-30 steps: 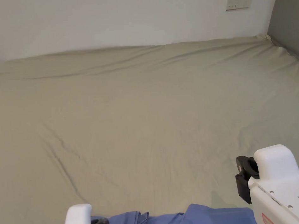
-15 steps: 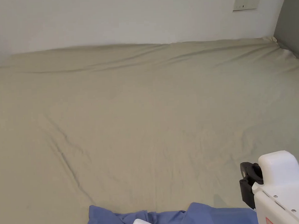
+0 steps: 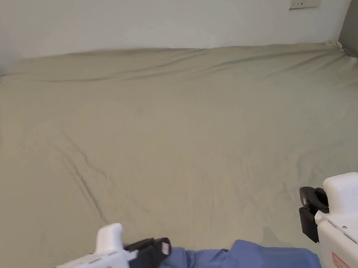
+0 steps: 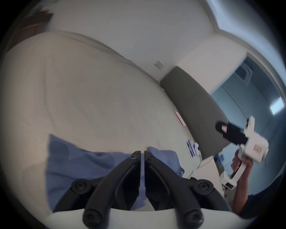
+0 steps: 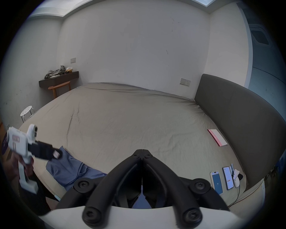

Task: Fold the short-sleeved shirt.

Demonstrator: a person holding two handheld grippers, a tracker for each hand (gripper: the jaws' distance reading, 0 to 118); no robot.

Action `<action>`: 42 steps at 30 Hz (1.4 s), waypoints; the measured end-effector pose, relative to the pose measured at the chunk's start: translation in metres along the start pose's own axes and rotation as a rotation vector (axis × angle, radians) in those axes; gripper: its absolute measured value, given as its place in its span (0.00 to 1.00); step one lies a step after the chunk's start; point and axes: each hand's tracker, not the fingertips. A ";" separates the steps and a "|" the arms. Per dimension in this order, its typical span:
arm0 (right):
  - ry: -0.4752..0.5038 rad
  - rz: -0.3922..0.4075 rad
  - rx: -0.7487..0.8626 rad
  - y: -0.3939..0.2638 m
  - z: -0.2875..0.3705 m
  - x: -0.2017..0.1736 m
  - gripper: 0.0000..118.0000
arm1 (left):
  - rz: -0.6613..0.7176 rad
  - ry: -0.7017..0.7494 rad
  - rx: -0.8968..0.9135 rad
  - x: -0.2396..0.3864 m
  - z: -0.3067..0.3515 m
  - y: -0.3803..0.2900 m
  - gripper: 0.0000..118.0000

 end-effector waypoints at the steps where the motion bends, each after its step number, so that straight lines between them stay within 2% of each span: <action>1: 0.001 0.001 0.002 0.000 0.000 -0.001 0.02 | 0.023 0.013 0.005 -0.015 0.009 0.005 0.15; 2: 0.002 0.001 0.002 0.001 0.000 -0.002 0.02 | 0.055 0.028 -0.012 -0.031 0.018 0.010 0.29; 3: 0.004 0.001 0.001 0.001 -0.001 -0.003 0.02 | 0.089 0.036 -0.032 -0.048 0.024 0.013 0.52; 4: 0.007 0.003 0.000 0.001 -0.001 -0.004 0.02 | 0.113 0.028 -0.053 -0.061 0.030 0.015 0.83; 5: 0.008 0.006 -0.001 0.000 -0.002 -0.005 0.02 | 0.134 0.030 -0.083 -0.075 0.035 0.016 1.00; 11: 0.011 0.016 -0.017 -0.002 -0.007 -0.009 0.02 | 0.324 -0.001 -0.164 -0.131 0.038 -0.004 1.00; 16: 0.014 0.023 -0.026 -0.002 -0.008 -0.012 0.02 | 0.458 -0.122 -0.195 -0.144 0.006 -0.031 1.00; 17: 0.016 0.027 -0.026 -0.001 -0.008 -0.014 0.02 | 0.451 -0.168 -0.138 -0.140 0.005 -0.030 1.00; 19: 0.023 0.032 -0.028 -0.001 -0.009 -0.016 0.02 | 0.613 -0.309 -0.183 -0.143 -0.007 -0.034 0.91; 20: 0.030 0.033 -0.031 -0.001 -0.010 -0.017 0.02 | 0.663 -0.303 -0.179 -0.140 -0.016 -0.040 0.86; 21: 0.032 0.035 -0.032 -0.001 -0.011 -0.019 0.02 | 0.623 -0.242 -0.181 -0.138 -0.021 -0.040 0.77; 23: 0.035 0.042 -0.034 -0.001 -0.012 -0.022 0.02 | 0.506 -0.108 -0.207 -0.134 -0.023 -0.036 0.14; 24: 0.039 0.042 -0.034 -0.001 -0.012 -0.023 0.02 | 0.438 -0.004 -0.241 -0.128 -0.026 -0.036 0.12; 26: 0.047 0.042 -0.033 -0.001 -0.011 -0.024 0.02 | 0.430 -0.022 -0.238 -0.124 -0.028 -0.038 0.12; 27: 0.047 0.046 -0.034 -0.001 -0.011 -0.025 0.02 | 0.386 0.022 -0.232 -0.115 -0.021 -0.031 0.12; 32: 0.043 0.051 -0.032 0.000 -0.009 -0.024 0.02 | -0.080 0.311 -0.226 -0.061 -0.010 -0.010 0.11; 34: 0.041 0.050 -0.030 0.001 -0.008 -0.023 0.02 | -0.098 0.347 -0.209 -0.055 -0.005 -0.008 0.11; 36: 0.040 0.049 -0.027 0.001 -0.007 -0.023 0.02 | -0.025 0.317 -0.182 -0.060 0.008 -0.003 0.11; 38: 0.039 0.051 -0.026 0.001 -0.007 -0.023 0.02 | -0.020 0.342 -0.168 -0.065 0.018 -0.001 0.11; 42: 0.044 0.055 -0.025 0.002 -0.006 -0.025 0.02 | -0.041 0.445 -0.119 -0.078 0.047 0.012 0.10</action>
